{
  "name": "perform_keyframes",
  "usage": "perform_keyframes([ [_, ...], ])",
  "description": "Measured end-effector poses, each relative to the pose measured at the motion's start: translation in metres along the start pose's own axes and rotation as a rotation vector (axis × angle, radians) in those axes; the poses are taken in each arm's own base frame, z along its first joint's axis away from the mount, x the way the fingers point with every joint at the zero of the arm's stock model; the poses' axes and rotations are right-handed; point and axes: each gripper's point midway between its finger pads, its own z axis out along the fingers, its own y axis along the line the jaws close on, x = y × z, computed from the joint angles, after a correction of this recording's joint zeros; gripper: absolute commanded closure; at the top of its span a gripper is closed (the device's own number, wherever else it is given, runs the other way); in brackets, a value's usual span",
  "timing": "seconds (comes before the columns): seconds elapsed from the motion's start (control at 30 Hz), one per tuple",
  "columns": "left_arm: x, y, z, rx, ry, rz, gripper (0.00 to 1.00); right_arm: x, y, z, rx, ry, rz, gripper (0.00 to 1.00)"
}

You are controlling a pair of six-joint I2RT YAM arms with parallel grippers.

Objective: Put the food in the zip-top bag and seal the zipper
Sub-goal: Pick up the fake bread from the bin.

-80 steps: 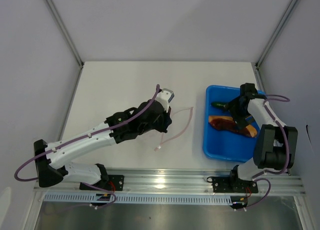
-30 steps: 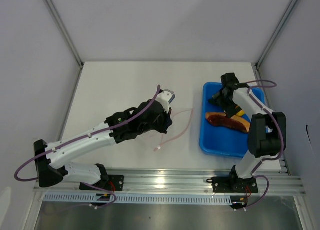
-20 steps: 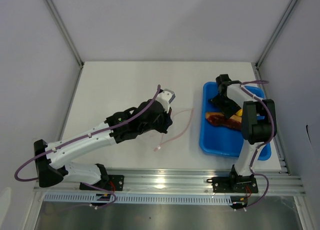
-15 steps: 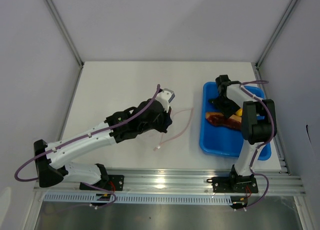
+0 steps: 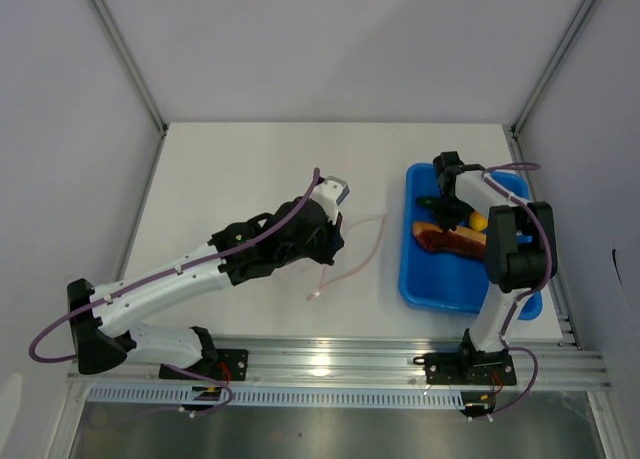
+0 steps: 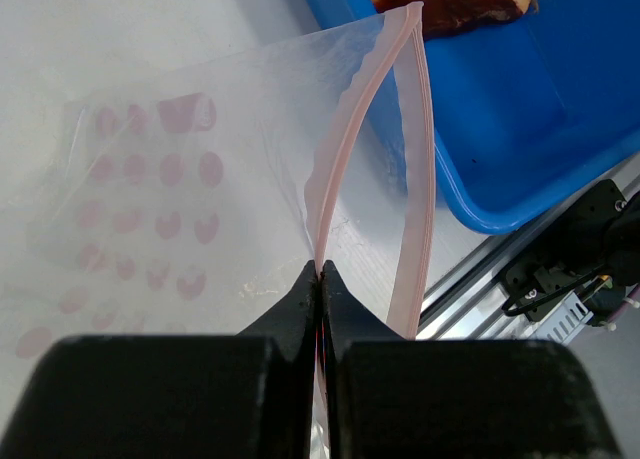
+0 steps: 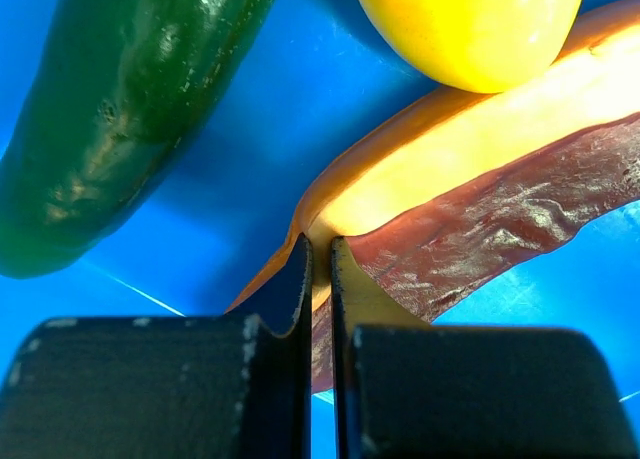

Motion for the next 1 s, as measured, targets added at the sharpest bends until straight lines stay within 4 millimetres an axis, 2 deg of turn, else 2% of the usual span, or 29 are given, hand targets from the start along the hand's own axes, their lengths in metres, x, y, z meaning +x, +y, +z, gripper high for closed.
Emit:
perform_keyframes([
  [0.2, -0.001, 0.000, -0.001, 0.001, -0.004, -0.001, 0.99, 0.003, -0.004, -0.009, -0.030, 0.000, 0.007, 1.00],
  [0.3, -0.001, 0.000, -0.001, 0.001, -0.003, -0.001, 1.00, 0.002, -0.007, -0.024, -0.070, -0.002, 0.007, 1.00],
  [0.5, 0.000, 0.001, -0.003, -0.006, 0.012, 0.003, 0.99, -0.014, -0.001, -0.086, -0.262, -0.061, -0.004, 1.00],
  [0.63, -0.007, 0.000, -0.003, 0.002, 0.007, -0.005, 0.99, -0.020, -0.003, -0.125, -0.397, -0.098, -0.024, 1.00],
  [1.0, -0.013, 0.002, 0.006, 0.020, 0.044, -0.030, 1.00, 0.010, -0.012, -0.187, -0.678, -0.030, -0.152, 1.00],
])
